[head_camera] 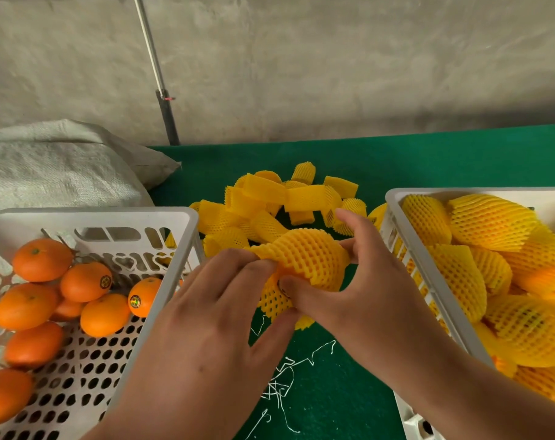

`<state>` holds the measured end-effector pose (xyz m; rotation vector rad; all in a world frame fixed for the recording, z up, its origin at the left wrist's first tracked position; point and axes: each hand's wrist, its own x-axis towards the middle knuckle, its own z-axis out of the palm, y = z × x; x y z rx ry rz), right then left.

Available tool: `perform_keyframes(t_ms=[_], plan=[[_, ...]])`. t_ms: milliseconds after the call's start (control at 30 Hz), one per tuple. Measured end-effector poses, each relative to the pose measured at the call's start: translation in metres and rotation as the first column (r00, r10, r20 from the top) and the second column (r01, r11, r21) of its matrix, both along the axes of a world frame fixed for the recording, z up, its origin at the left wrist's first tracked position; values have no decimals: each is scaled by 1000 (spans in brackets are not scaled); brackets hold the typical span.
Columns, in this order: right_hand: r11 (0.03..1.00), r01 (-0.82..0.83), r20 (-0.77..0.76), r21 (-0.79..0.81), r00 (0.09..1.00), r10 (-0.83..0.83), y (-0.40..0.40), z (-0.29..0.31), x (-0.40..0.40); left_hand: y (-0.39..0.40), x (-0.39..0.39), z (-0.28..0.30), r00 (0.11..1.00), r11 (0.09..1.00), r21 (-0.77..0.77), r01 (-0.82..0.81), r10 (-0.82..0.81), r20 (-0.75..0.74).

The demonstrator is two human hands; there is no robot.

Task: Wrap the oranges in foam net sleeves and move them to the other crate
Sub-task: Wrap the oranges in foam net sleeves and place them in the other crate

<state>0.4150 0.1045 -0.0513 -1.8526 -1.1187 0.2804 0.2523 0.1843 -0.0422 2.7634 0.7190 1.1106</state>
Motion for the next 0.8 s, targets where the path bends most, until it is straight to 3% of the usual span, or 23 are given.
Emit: perform_keyframes(t_ms=[133,233,267,300,333,400,433,500,567,700,800], plan=[[999,-14,47,-34,999,16,-3,2,3,-4,-6,7,986,987,-105,119,-105,127],[994,-96,92,-53,991,101,-6,5,2,-3,-10,9,975,961,-257,102,-46,216],[990,-130,127,-62,982,137,-7,6,1,1,-9,9,979,922,-379,84,-6,203],[983,-167,167,-81,970,179,-8,6,0,4,-6,8,985,827,-557,76,25,171],[974,-203,201,-105,954,221,-9,7,-1,8,-4,8,992,643,-761,88,15,128],[955,-261,244,-142,926,290,-9,8,-2,15,0,5,986,174,-971,161,-73,151],[948,-280,251,-152,916,311,-10,8,-2,18,2,3,974,42,-977,211,-93,206],[942,-301,246,-148,911,330,-10,8,0,23,1,0,955,-31,-960,277,-105,278],[939,-318,235,-133,910,342,-10,7,0,28,1,-2,956,23,-958,287,-75,284],[925,-366,108,-101,920,376,-7,3,0,33,-2,-2,990,417,-904,90,64,128],[948,-309,-61,-82,950,305,-5,0,3,28,-4,3,1000,641,-768,-8,-11,-19]])
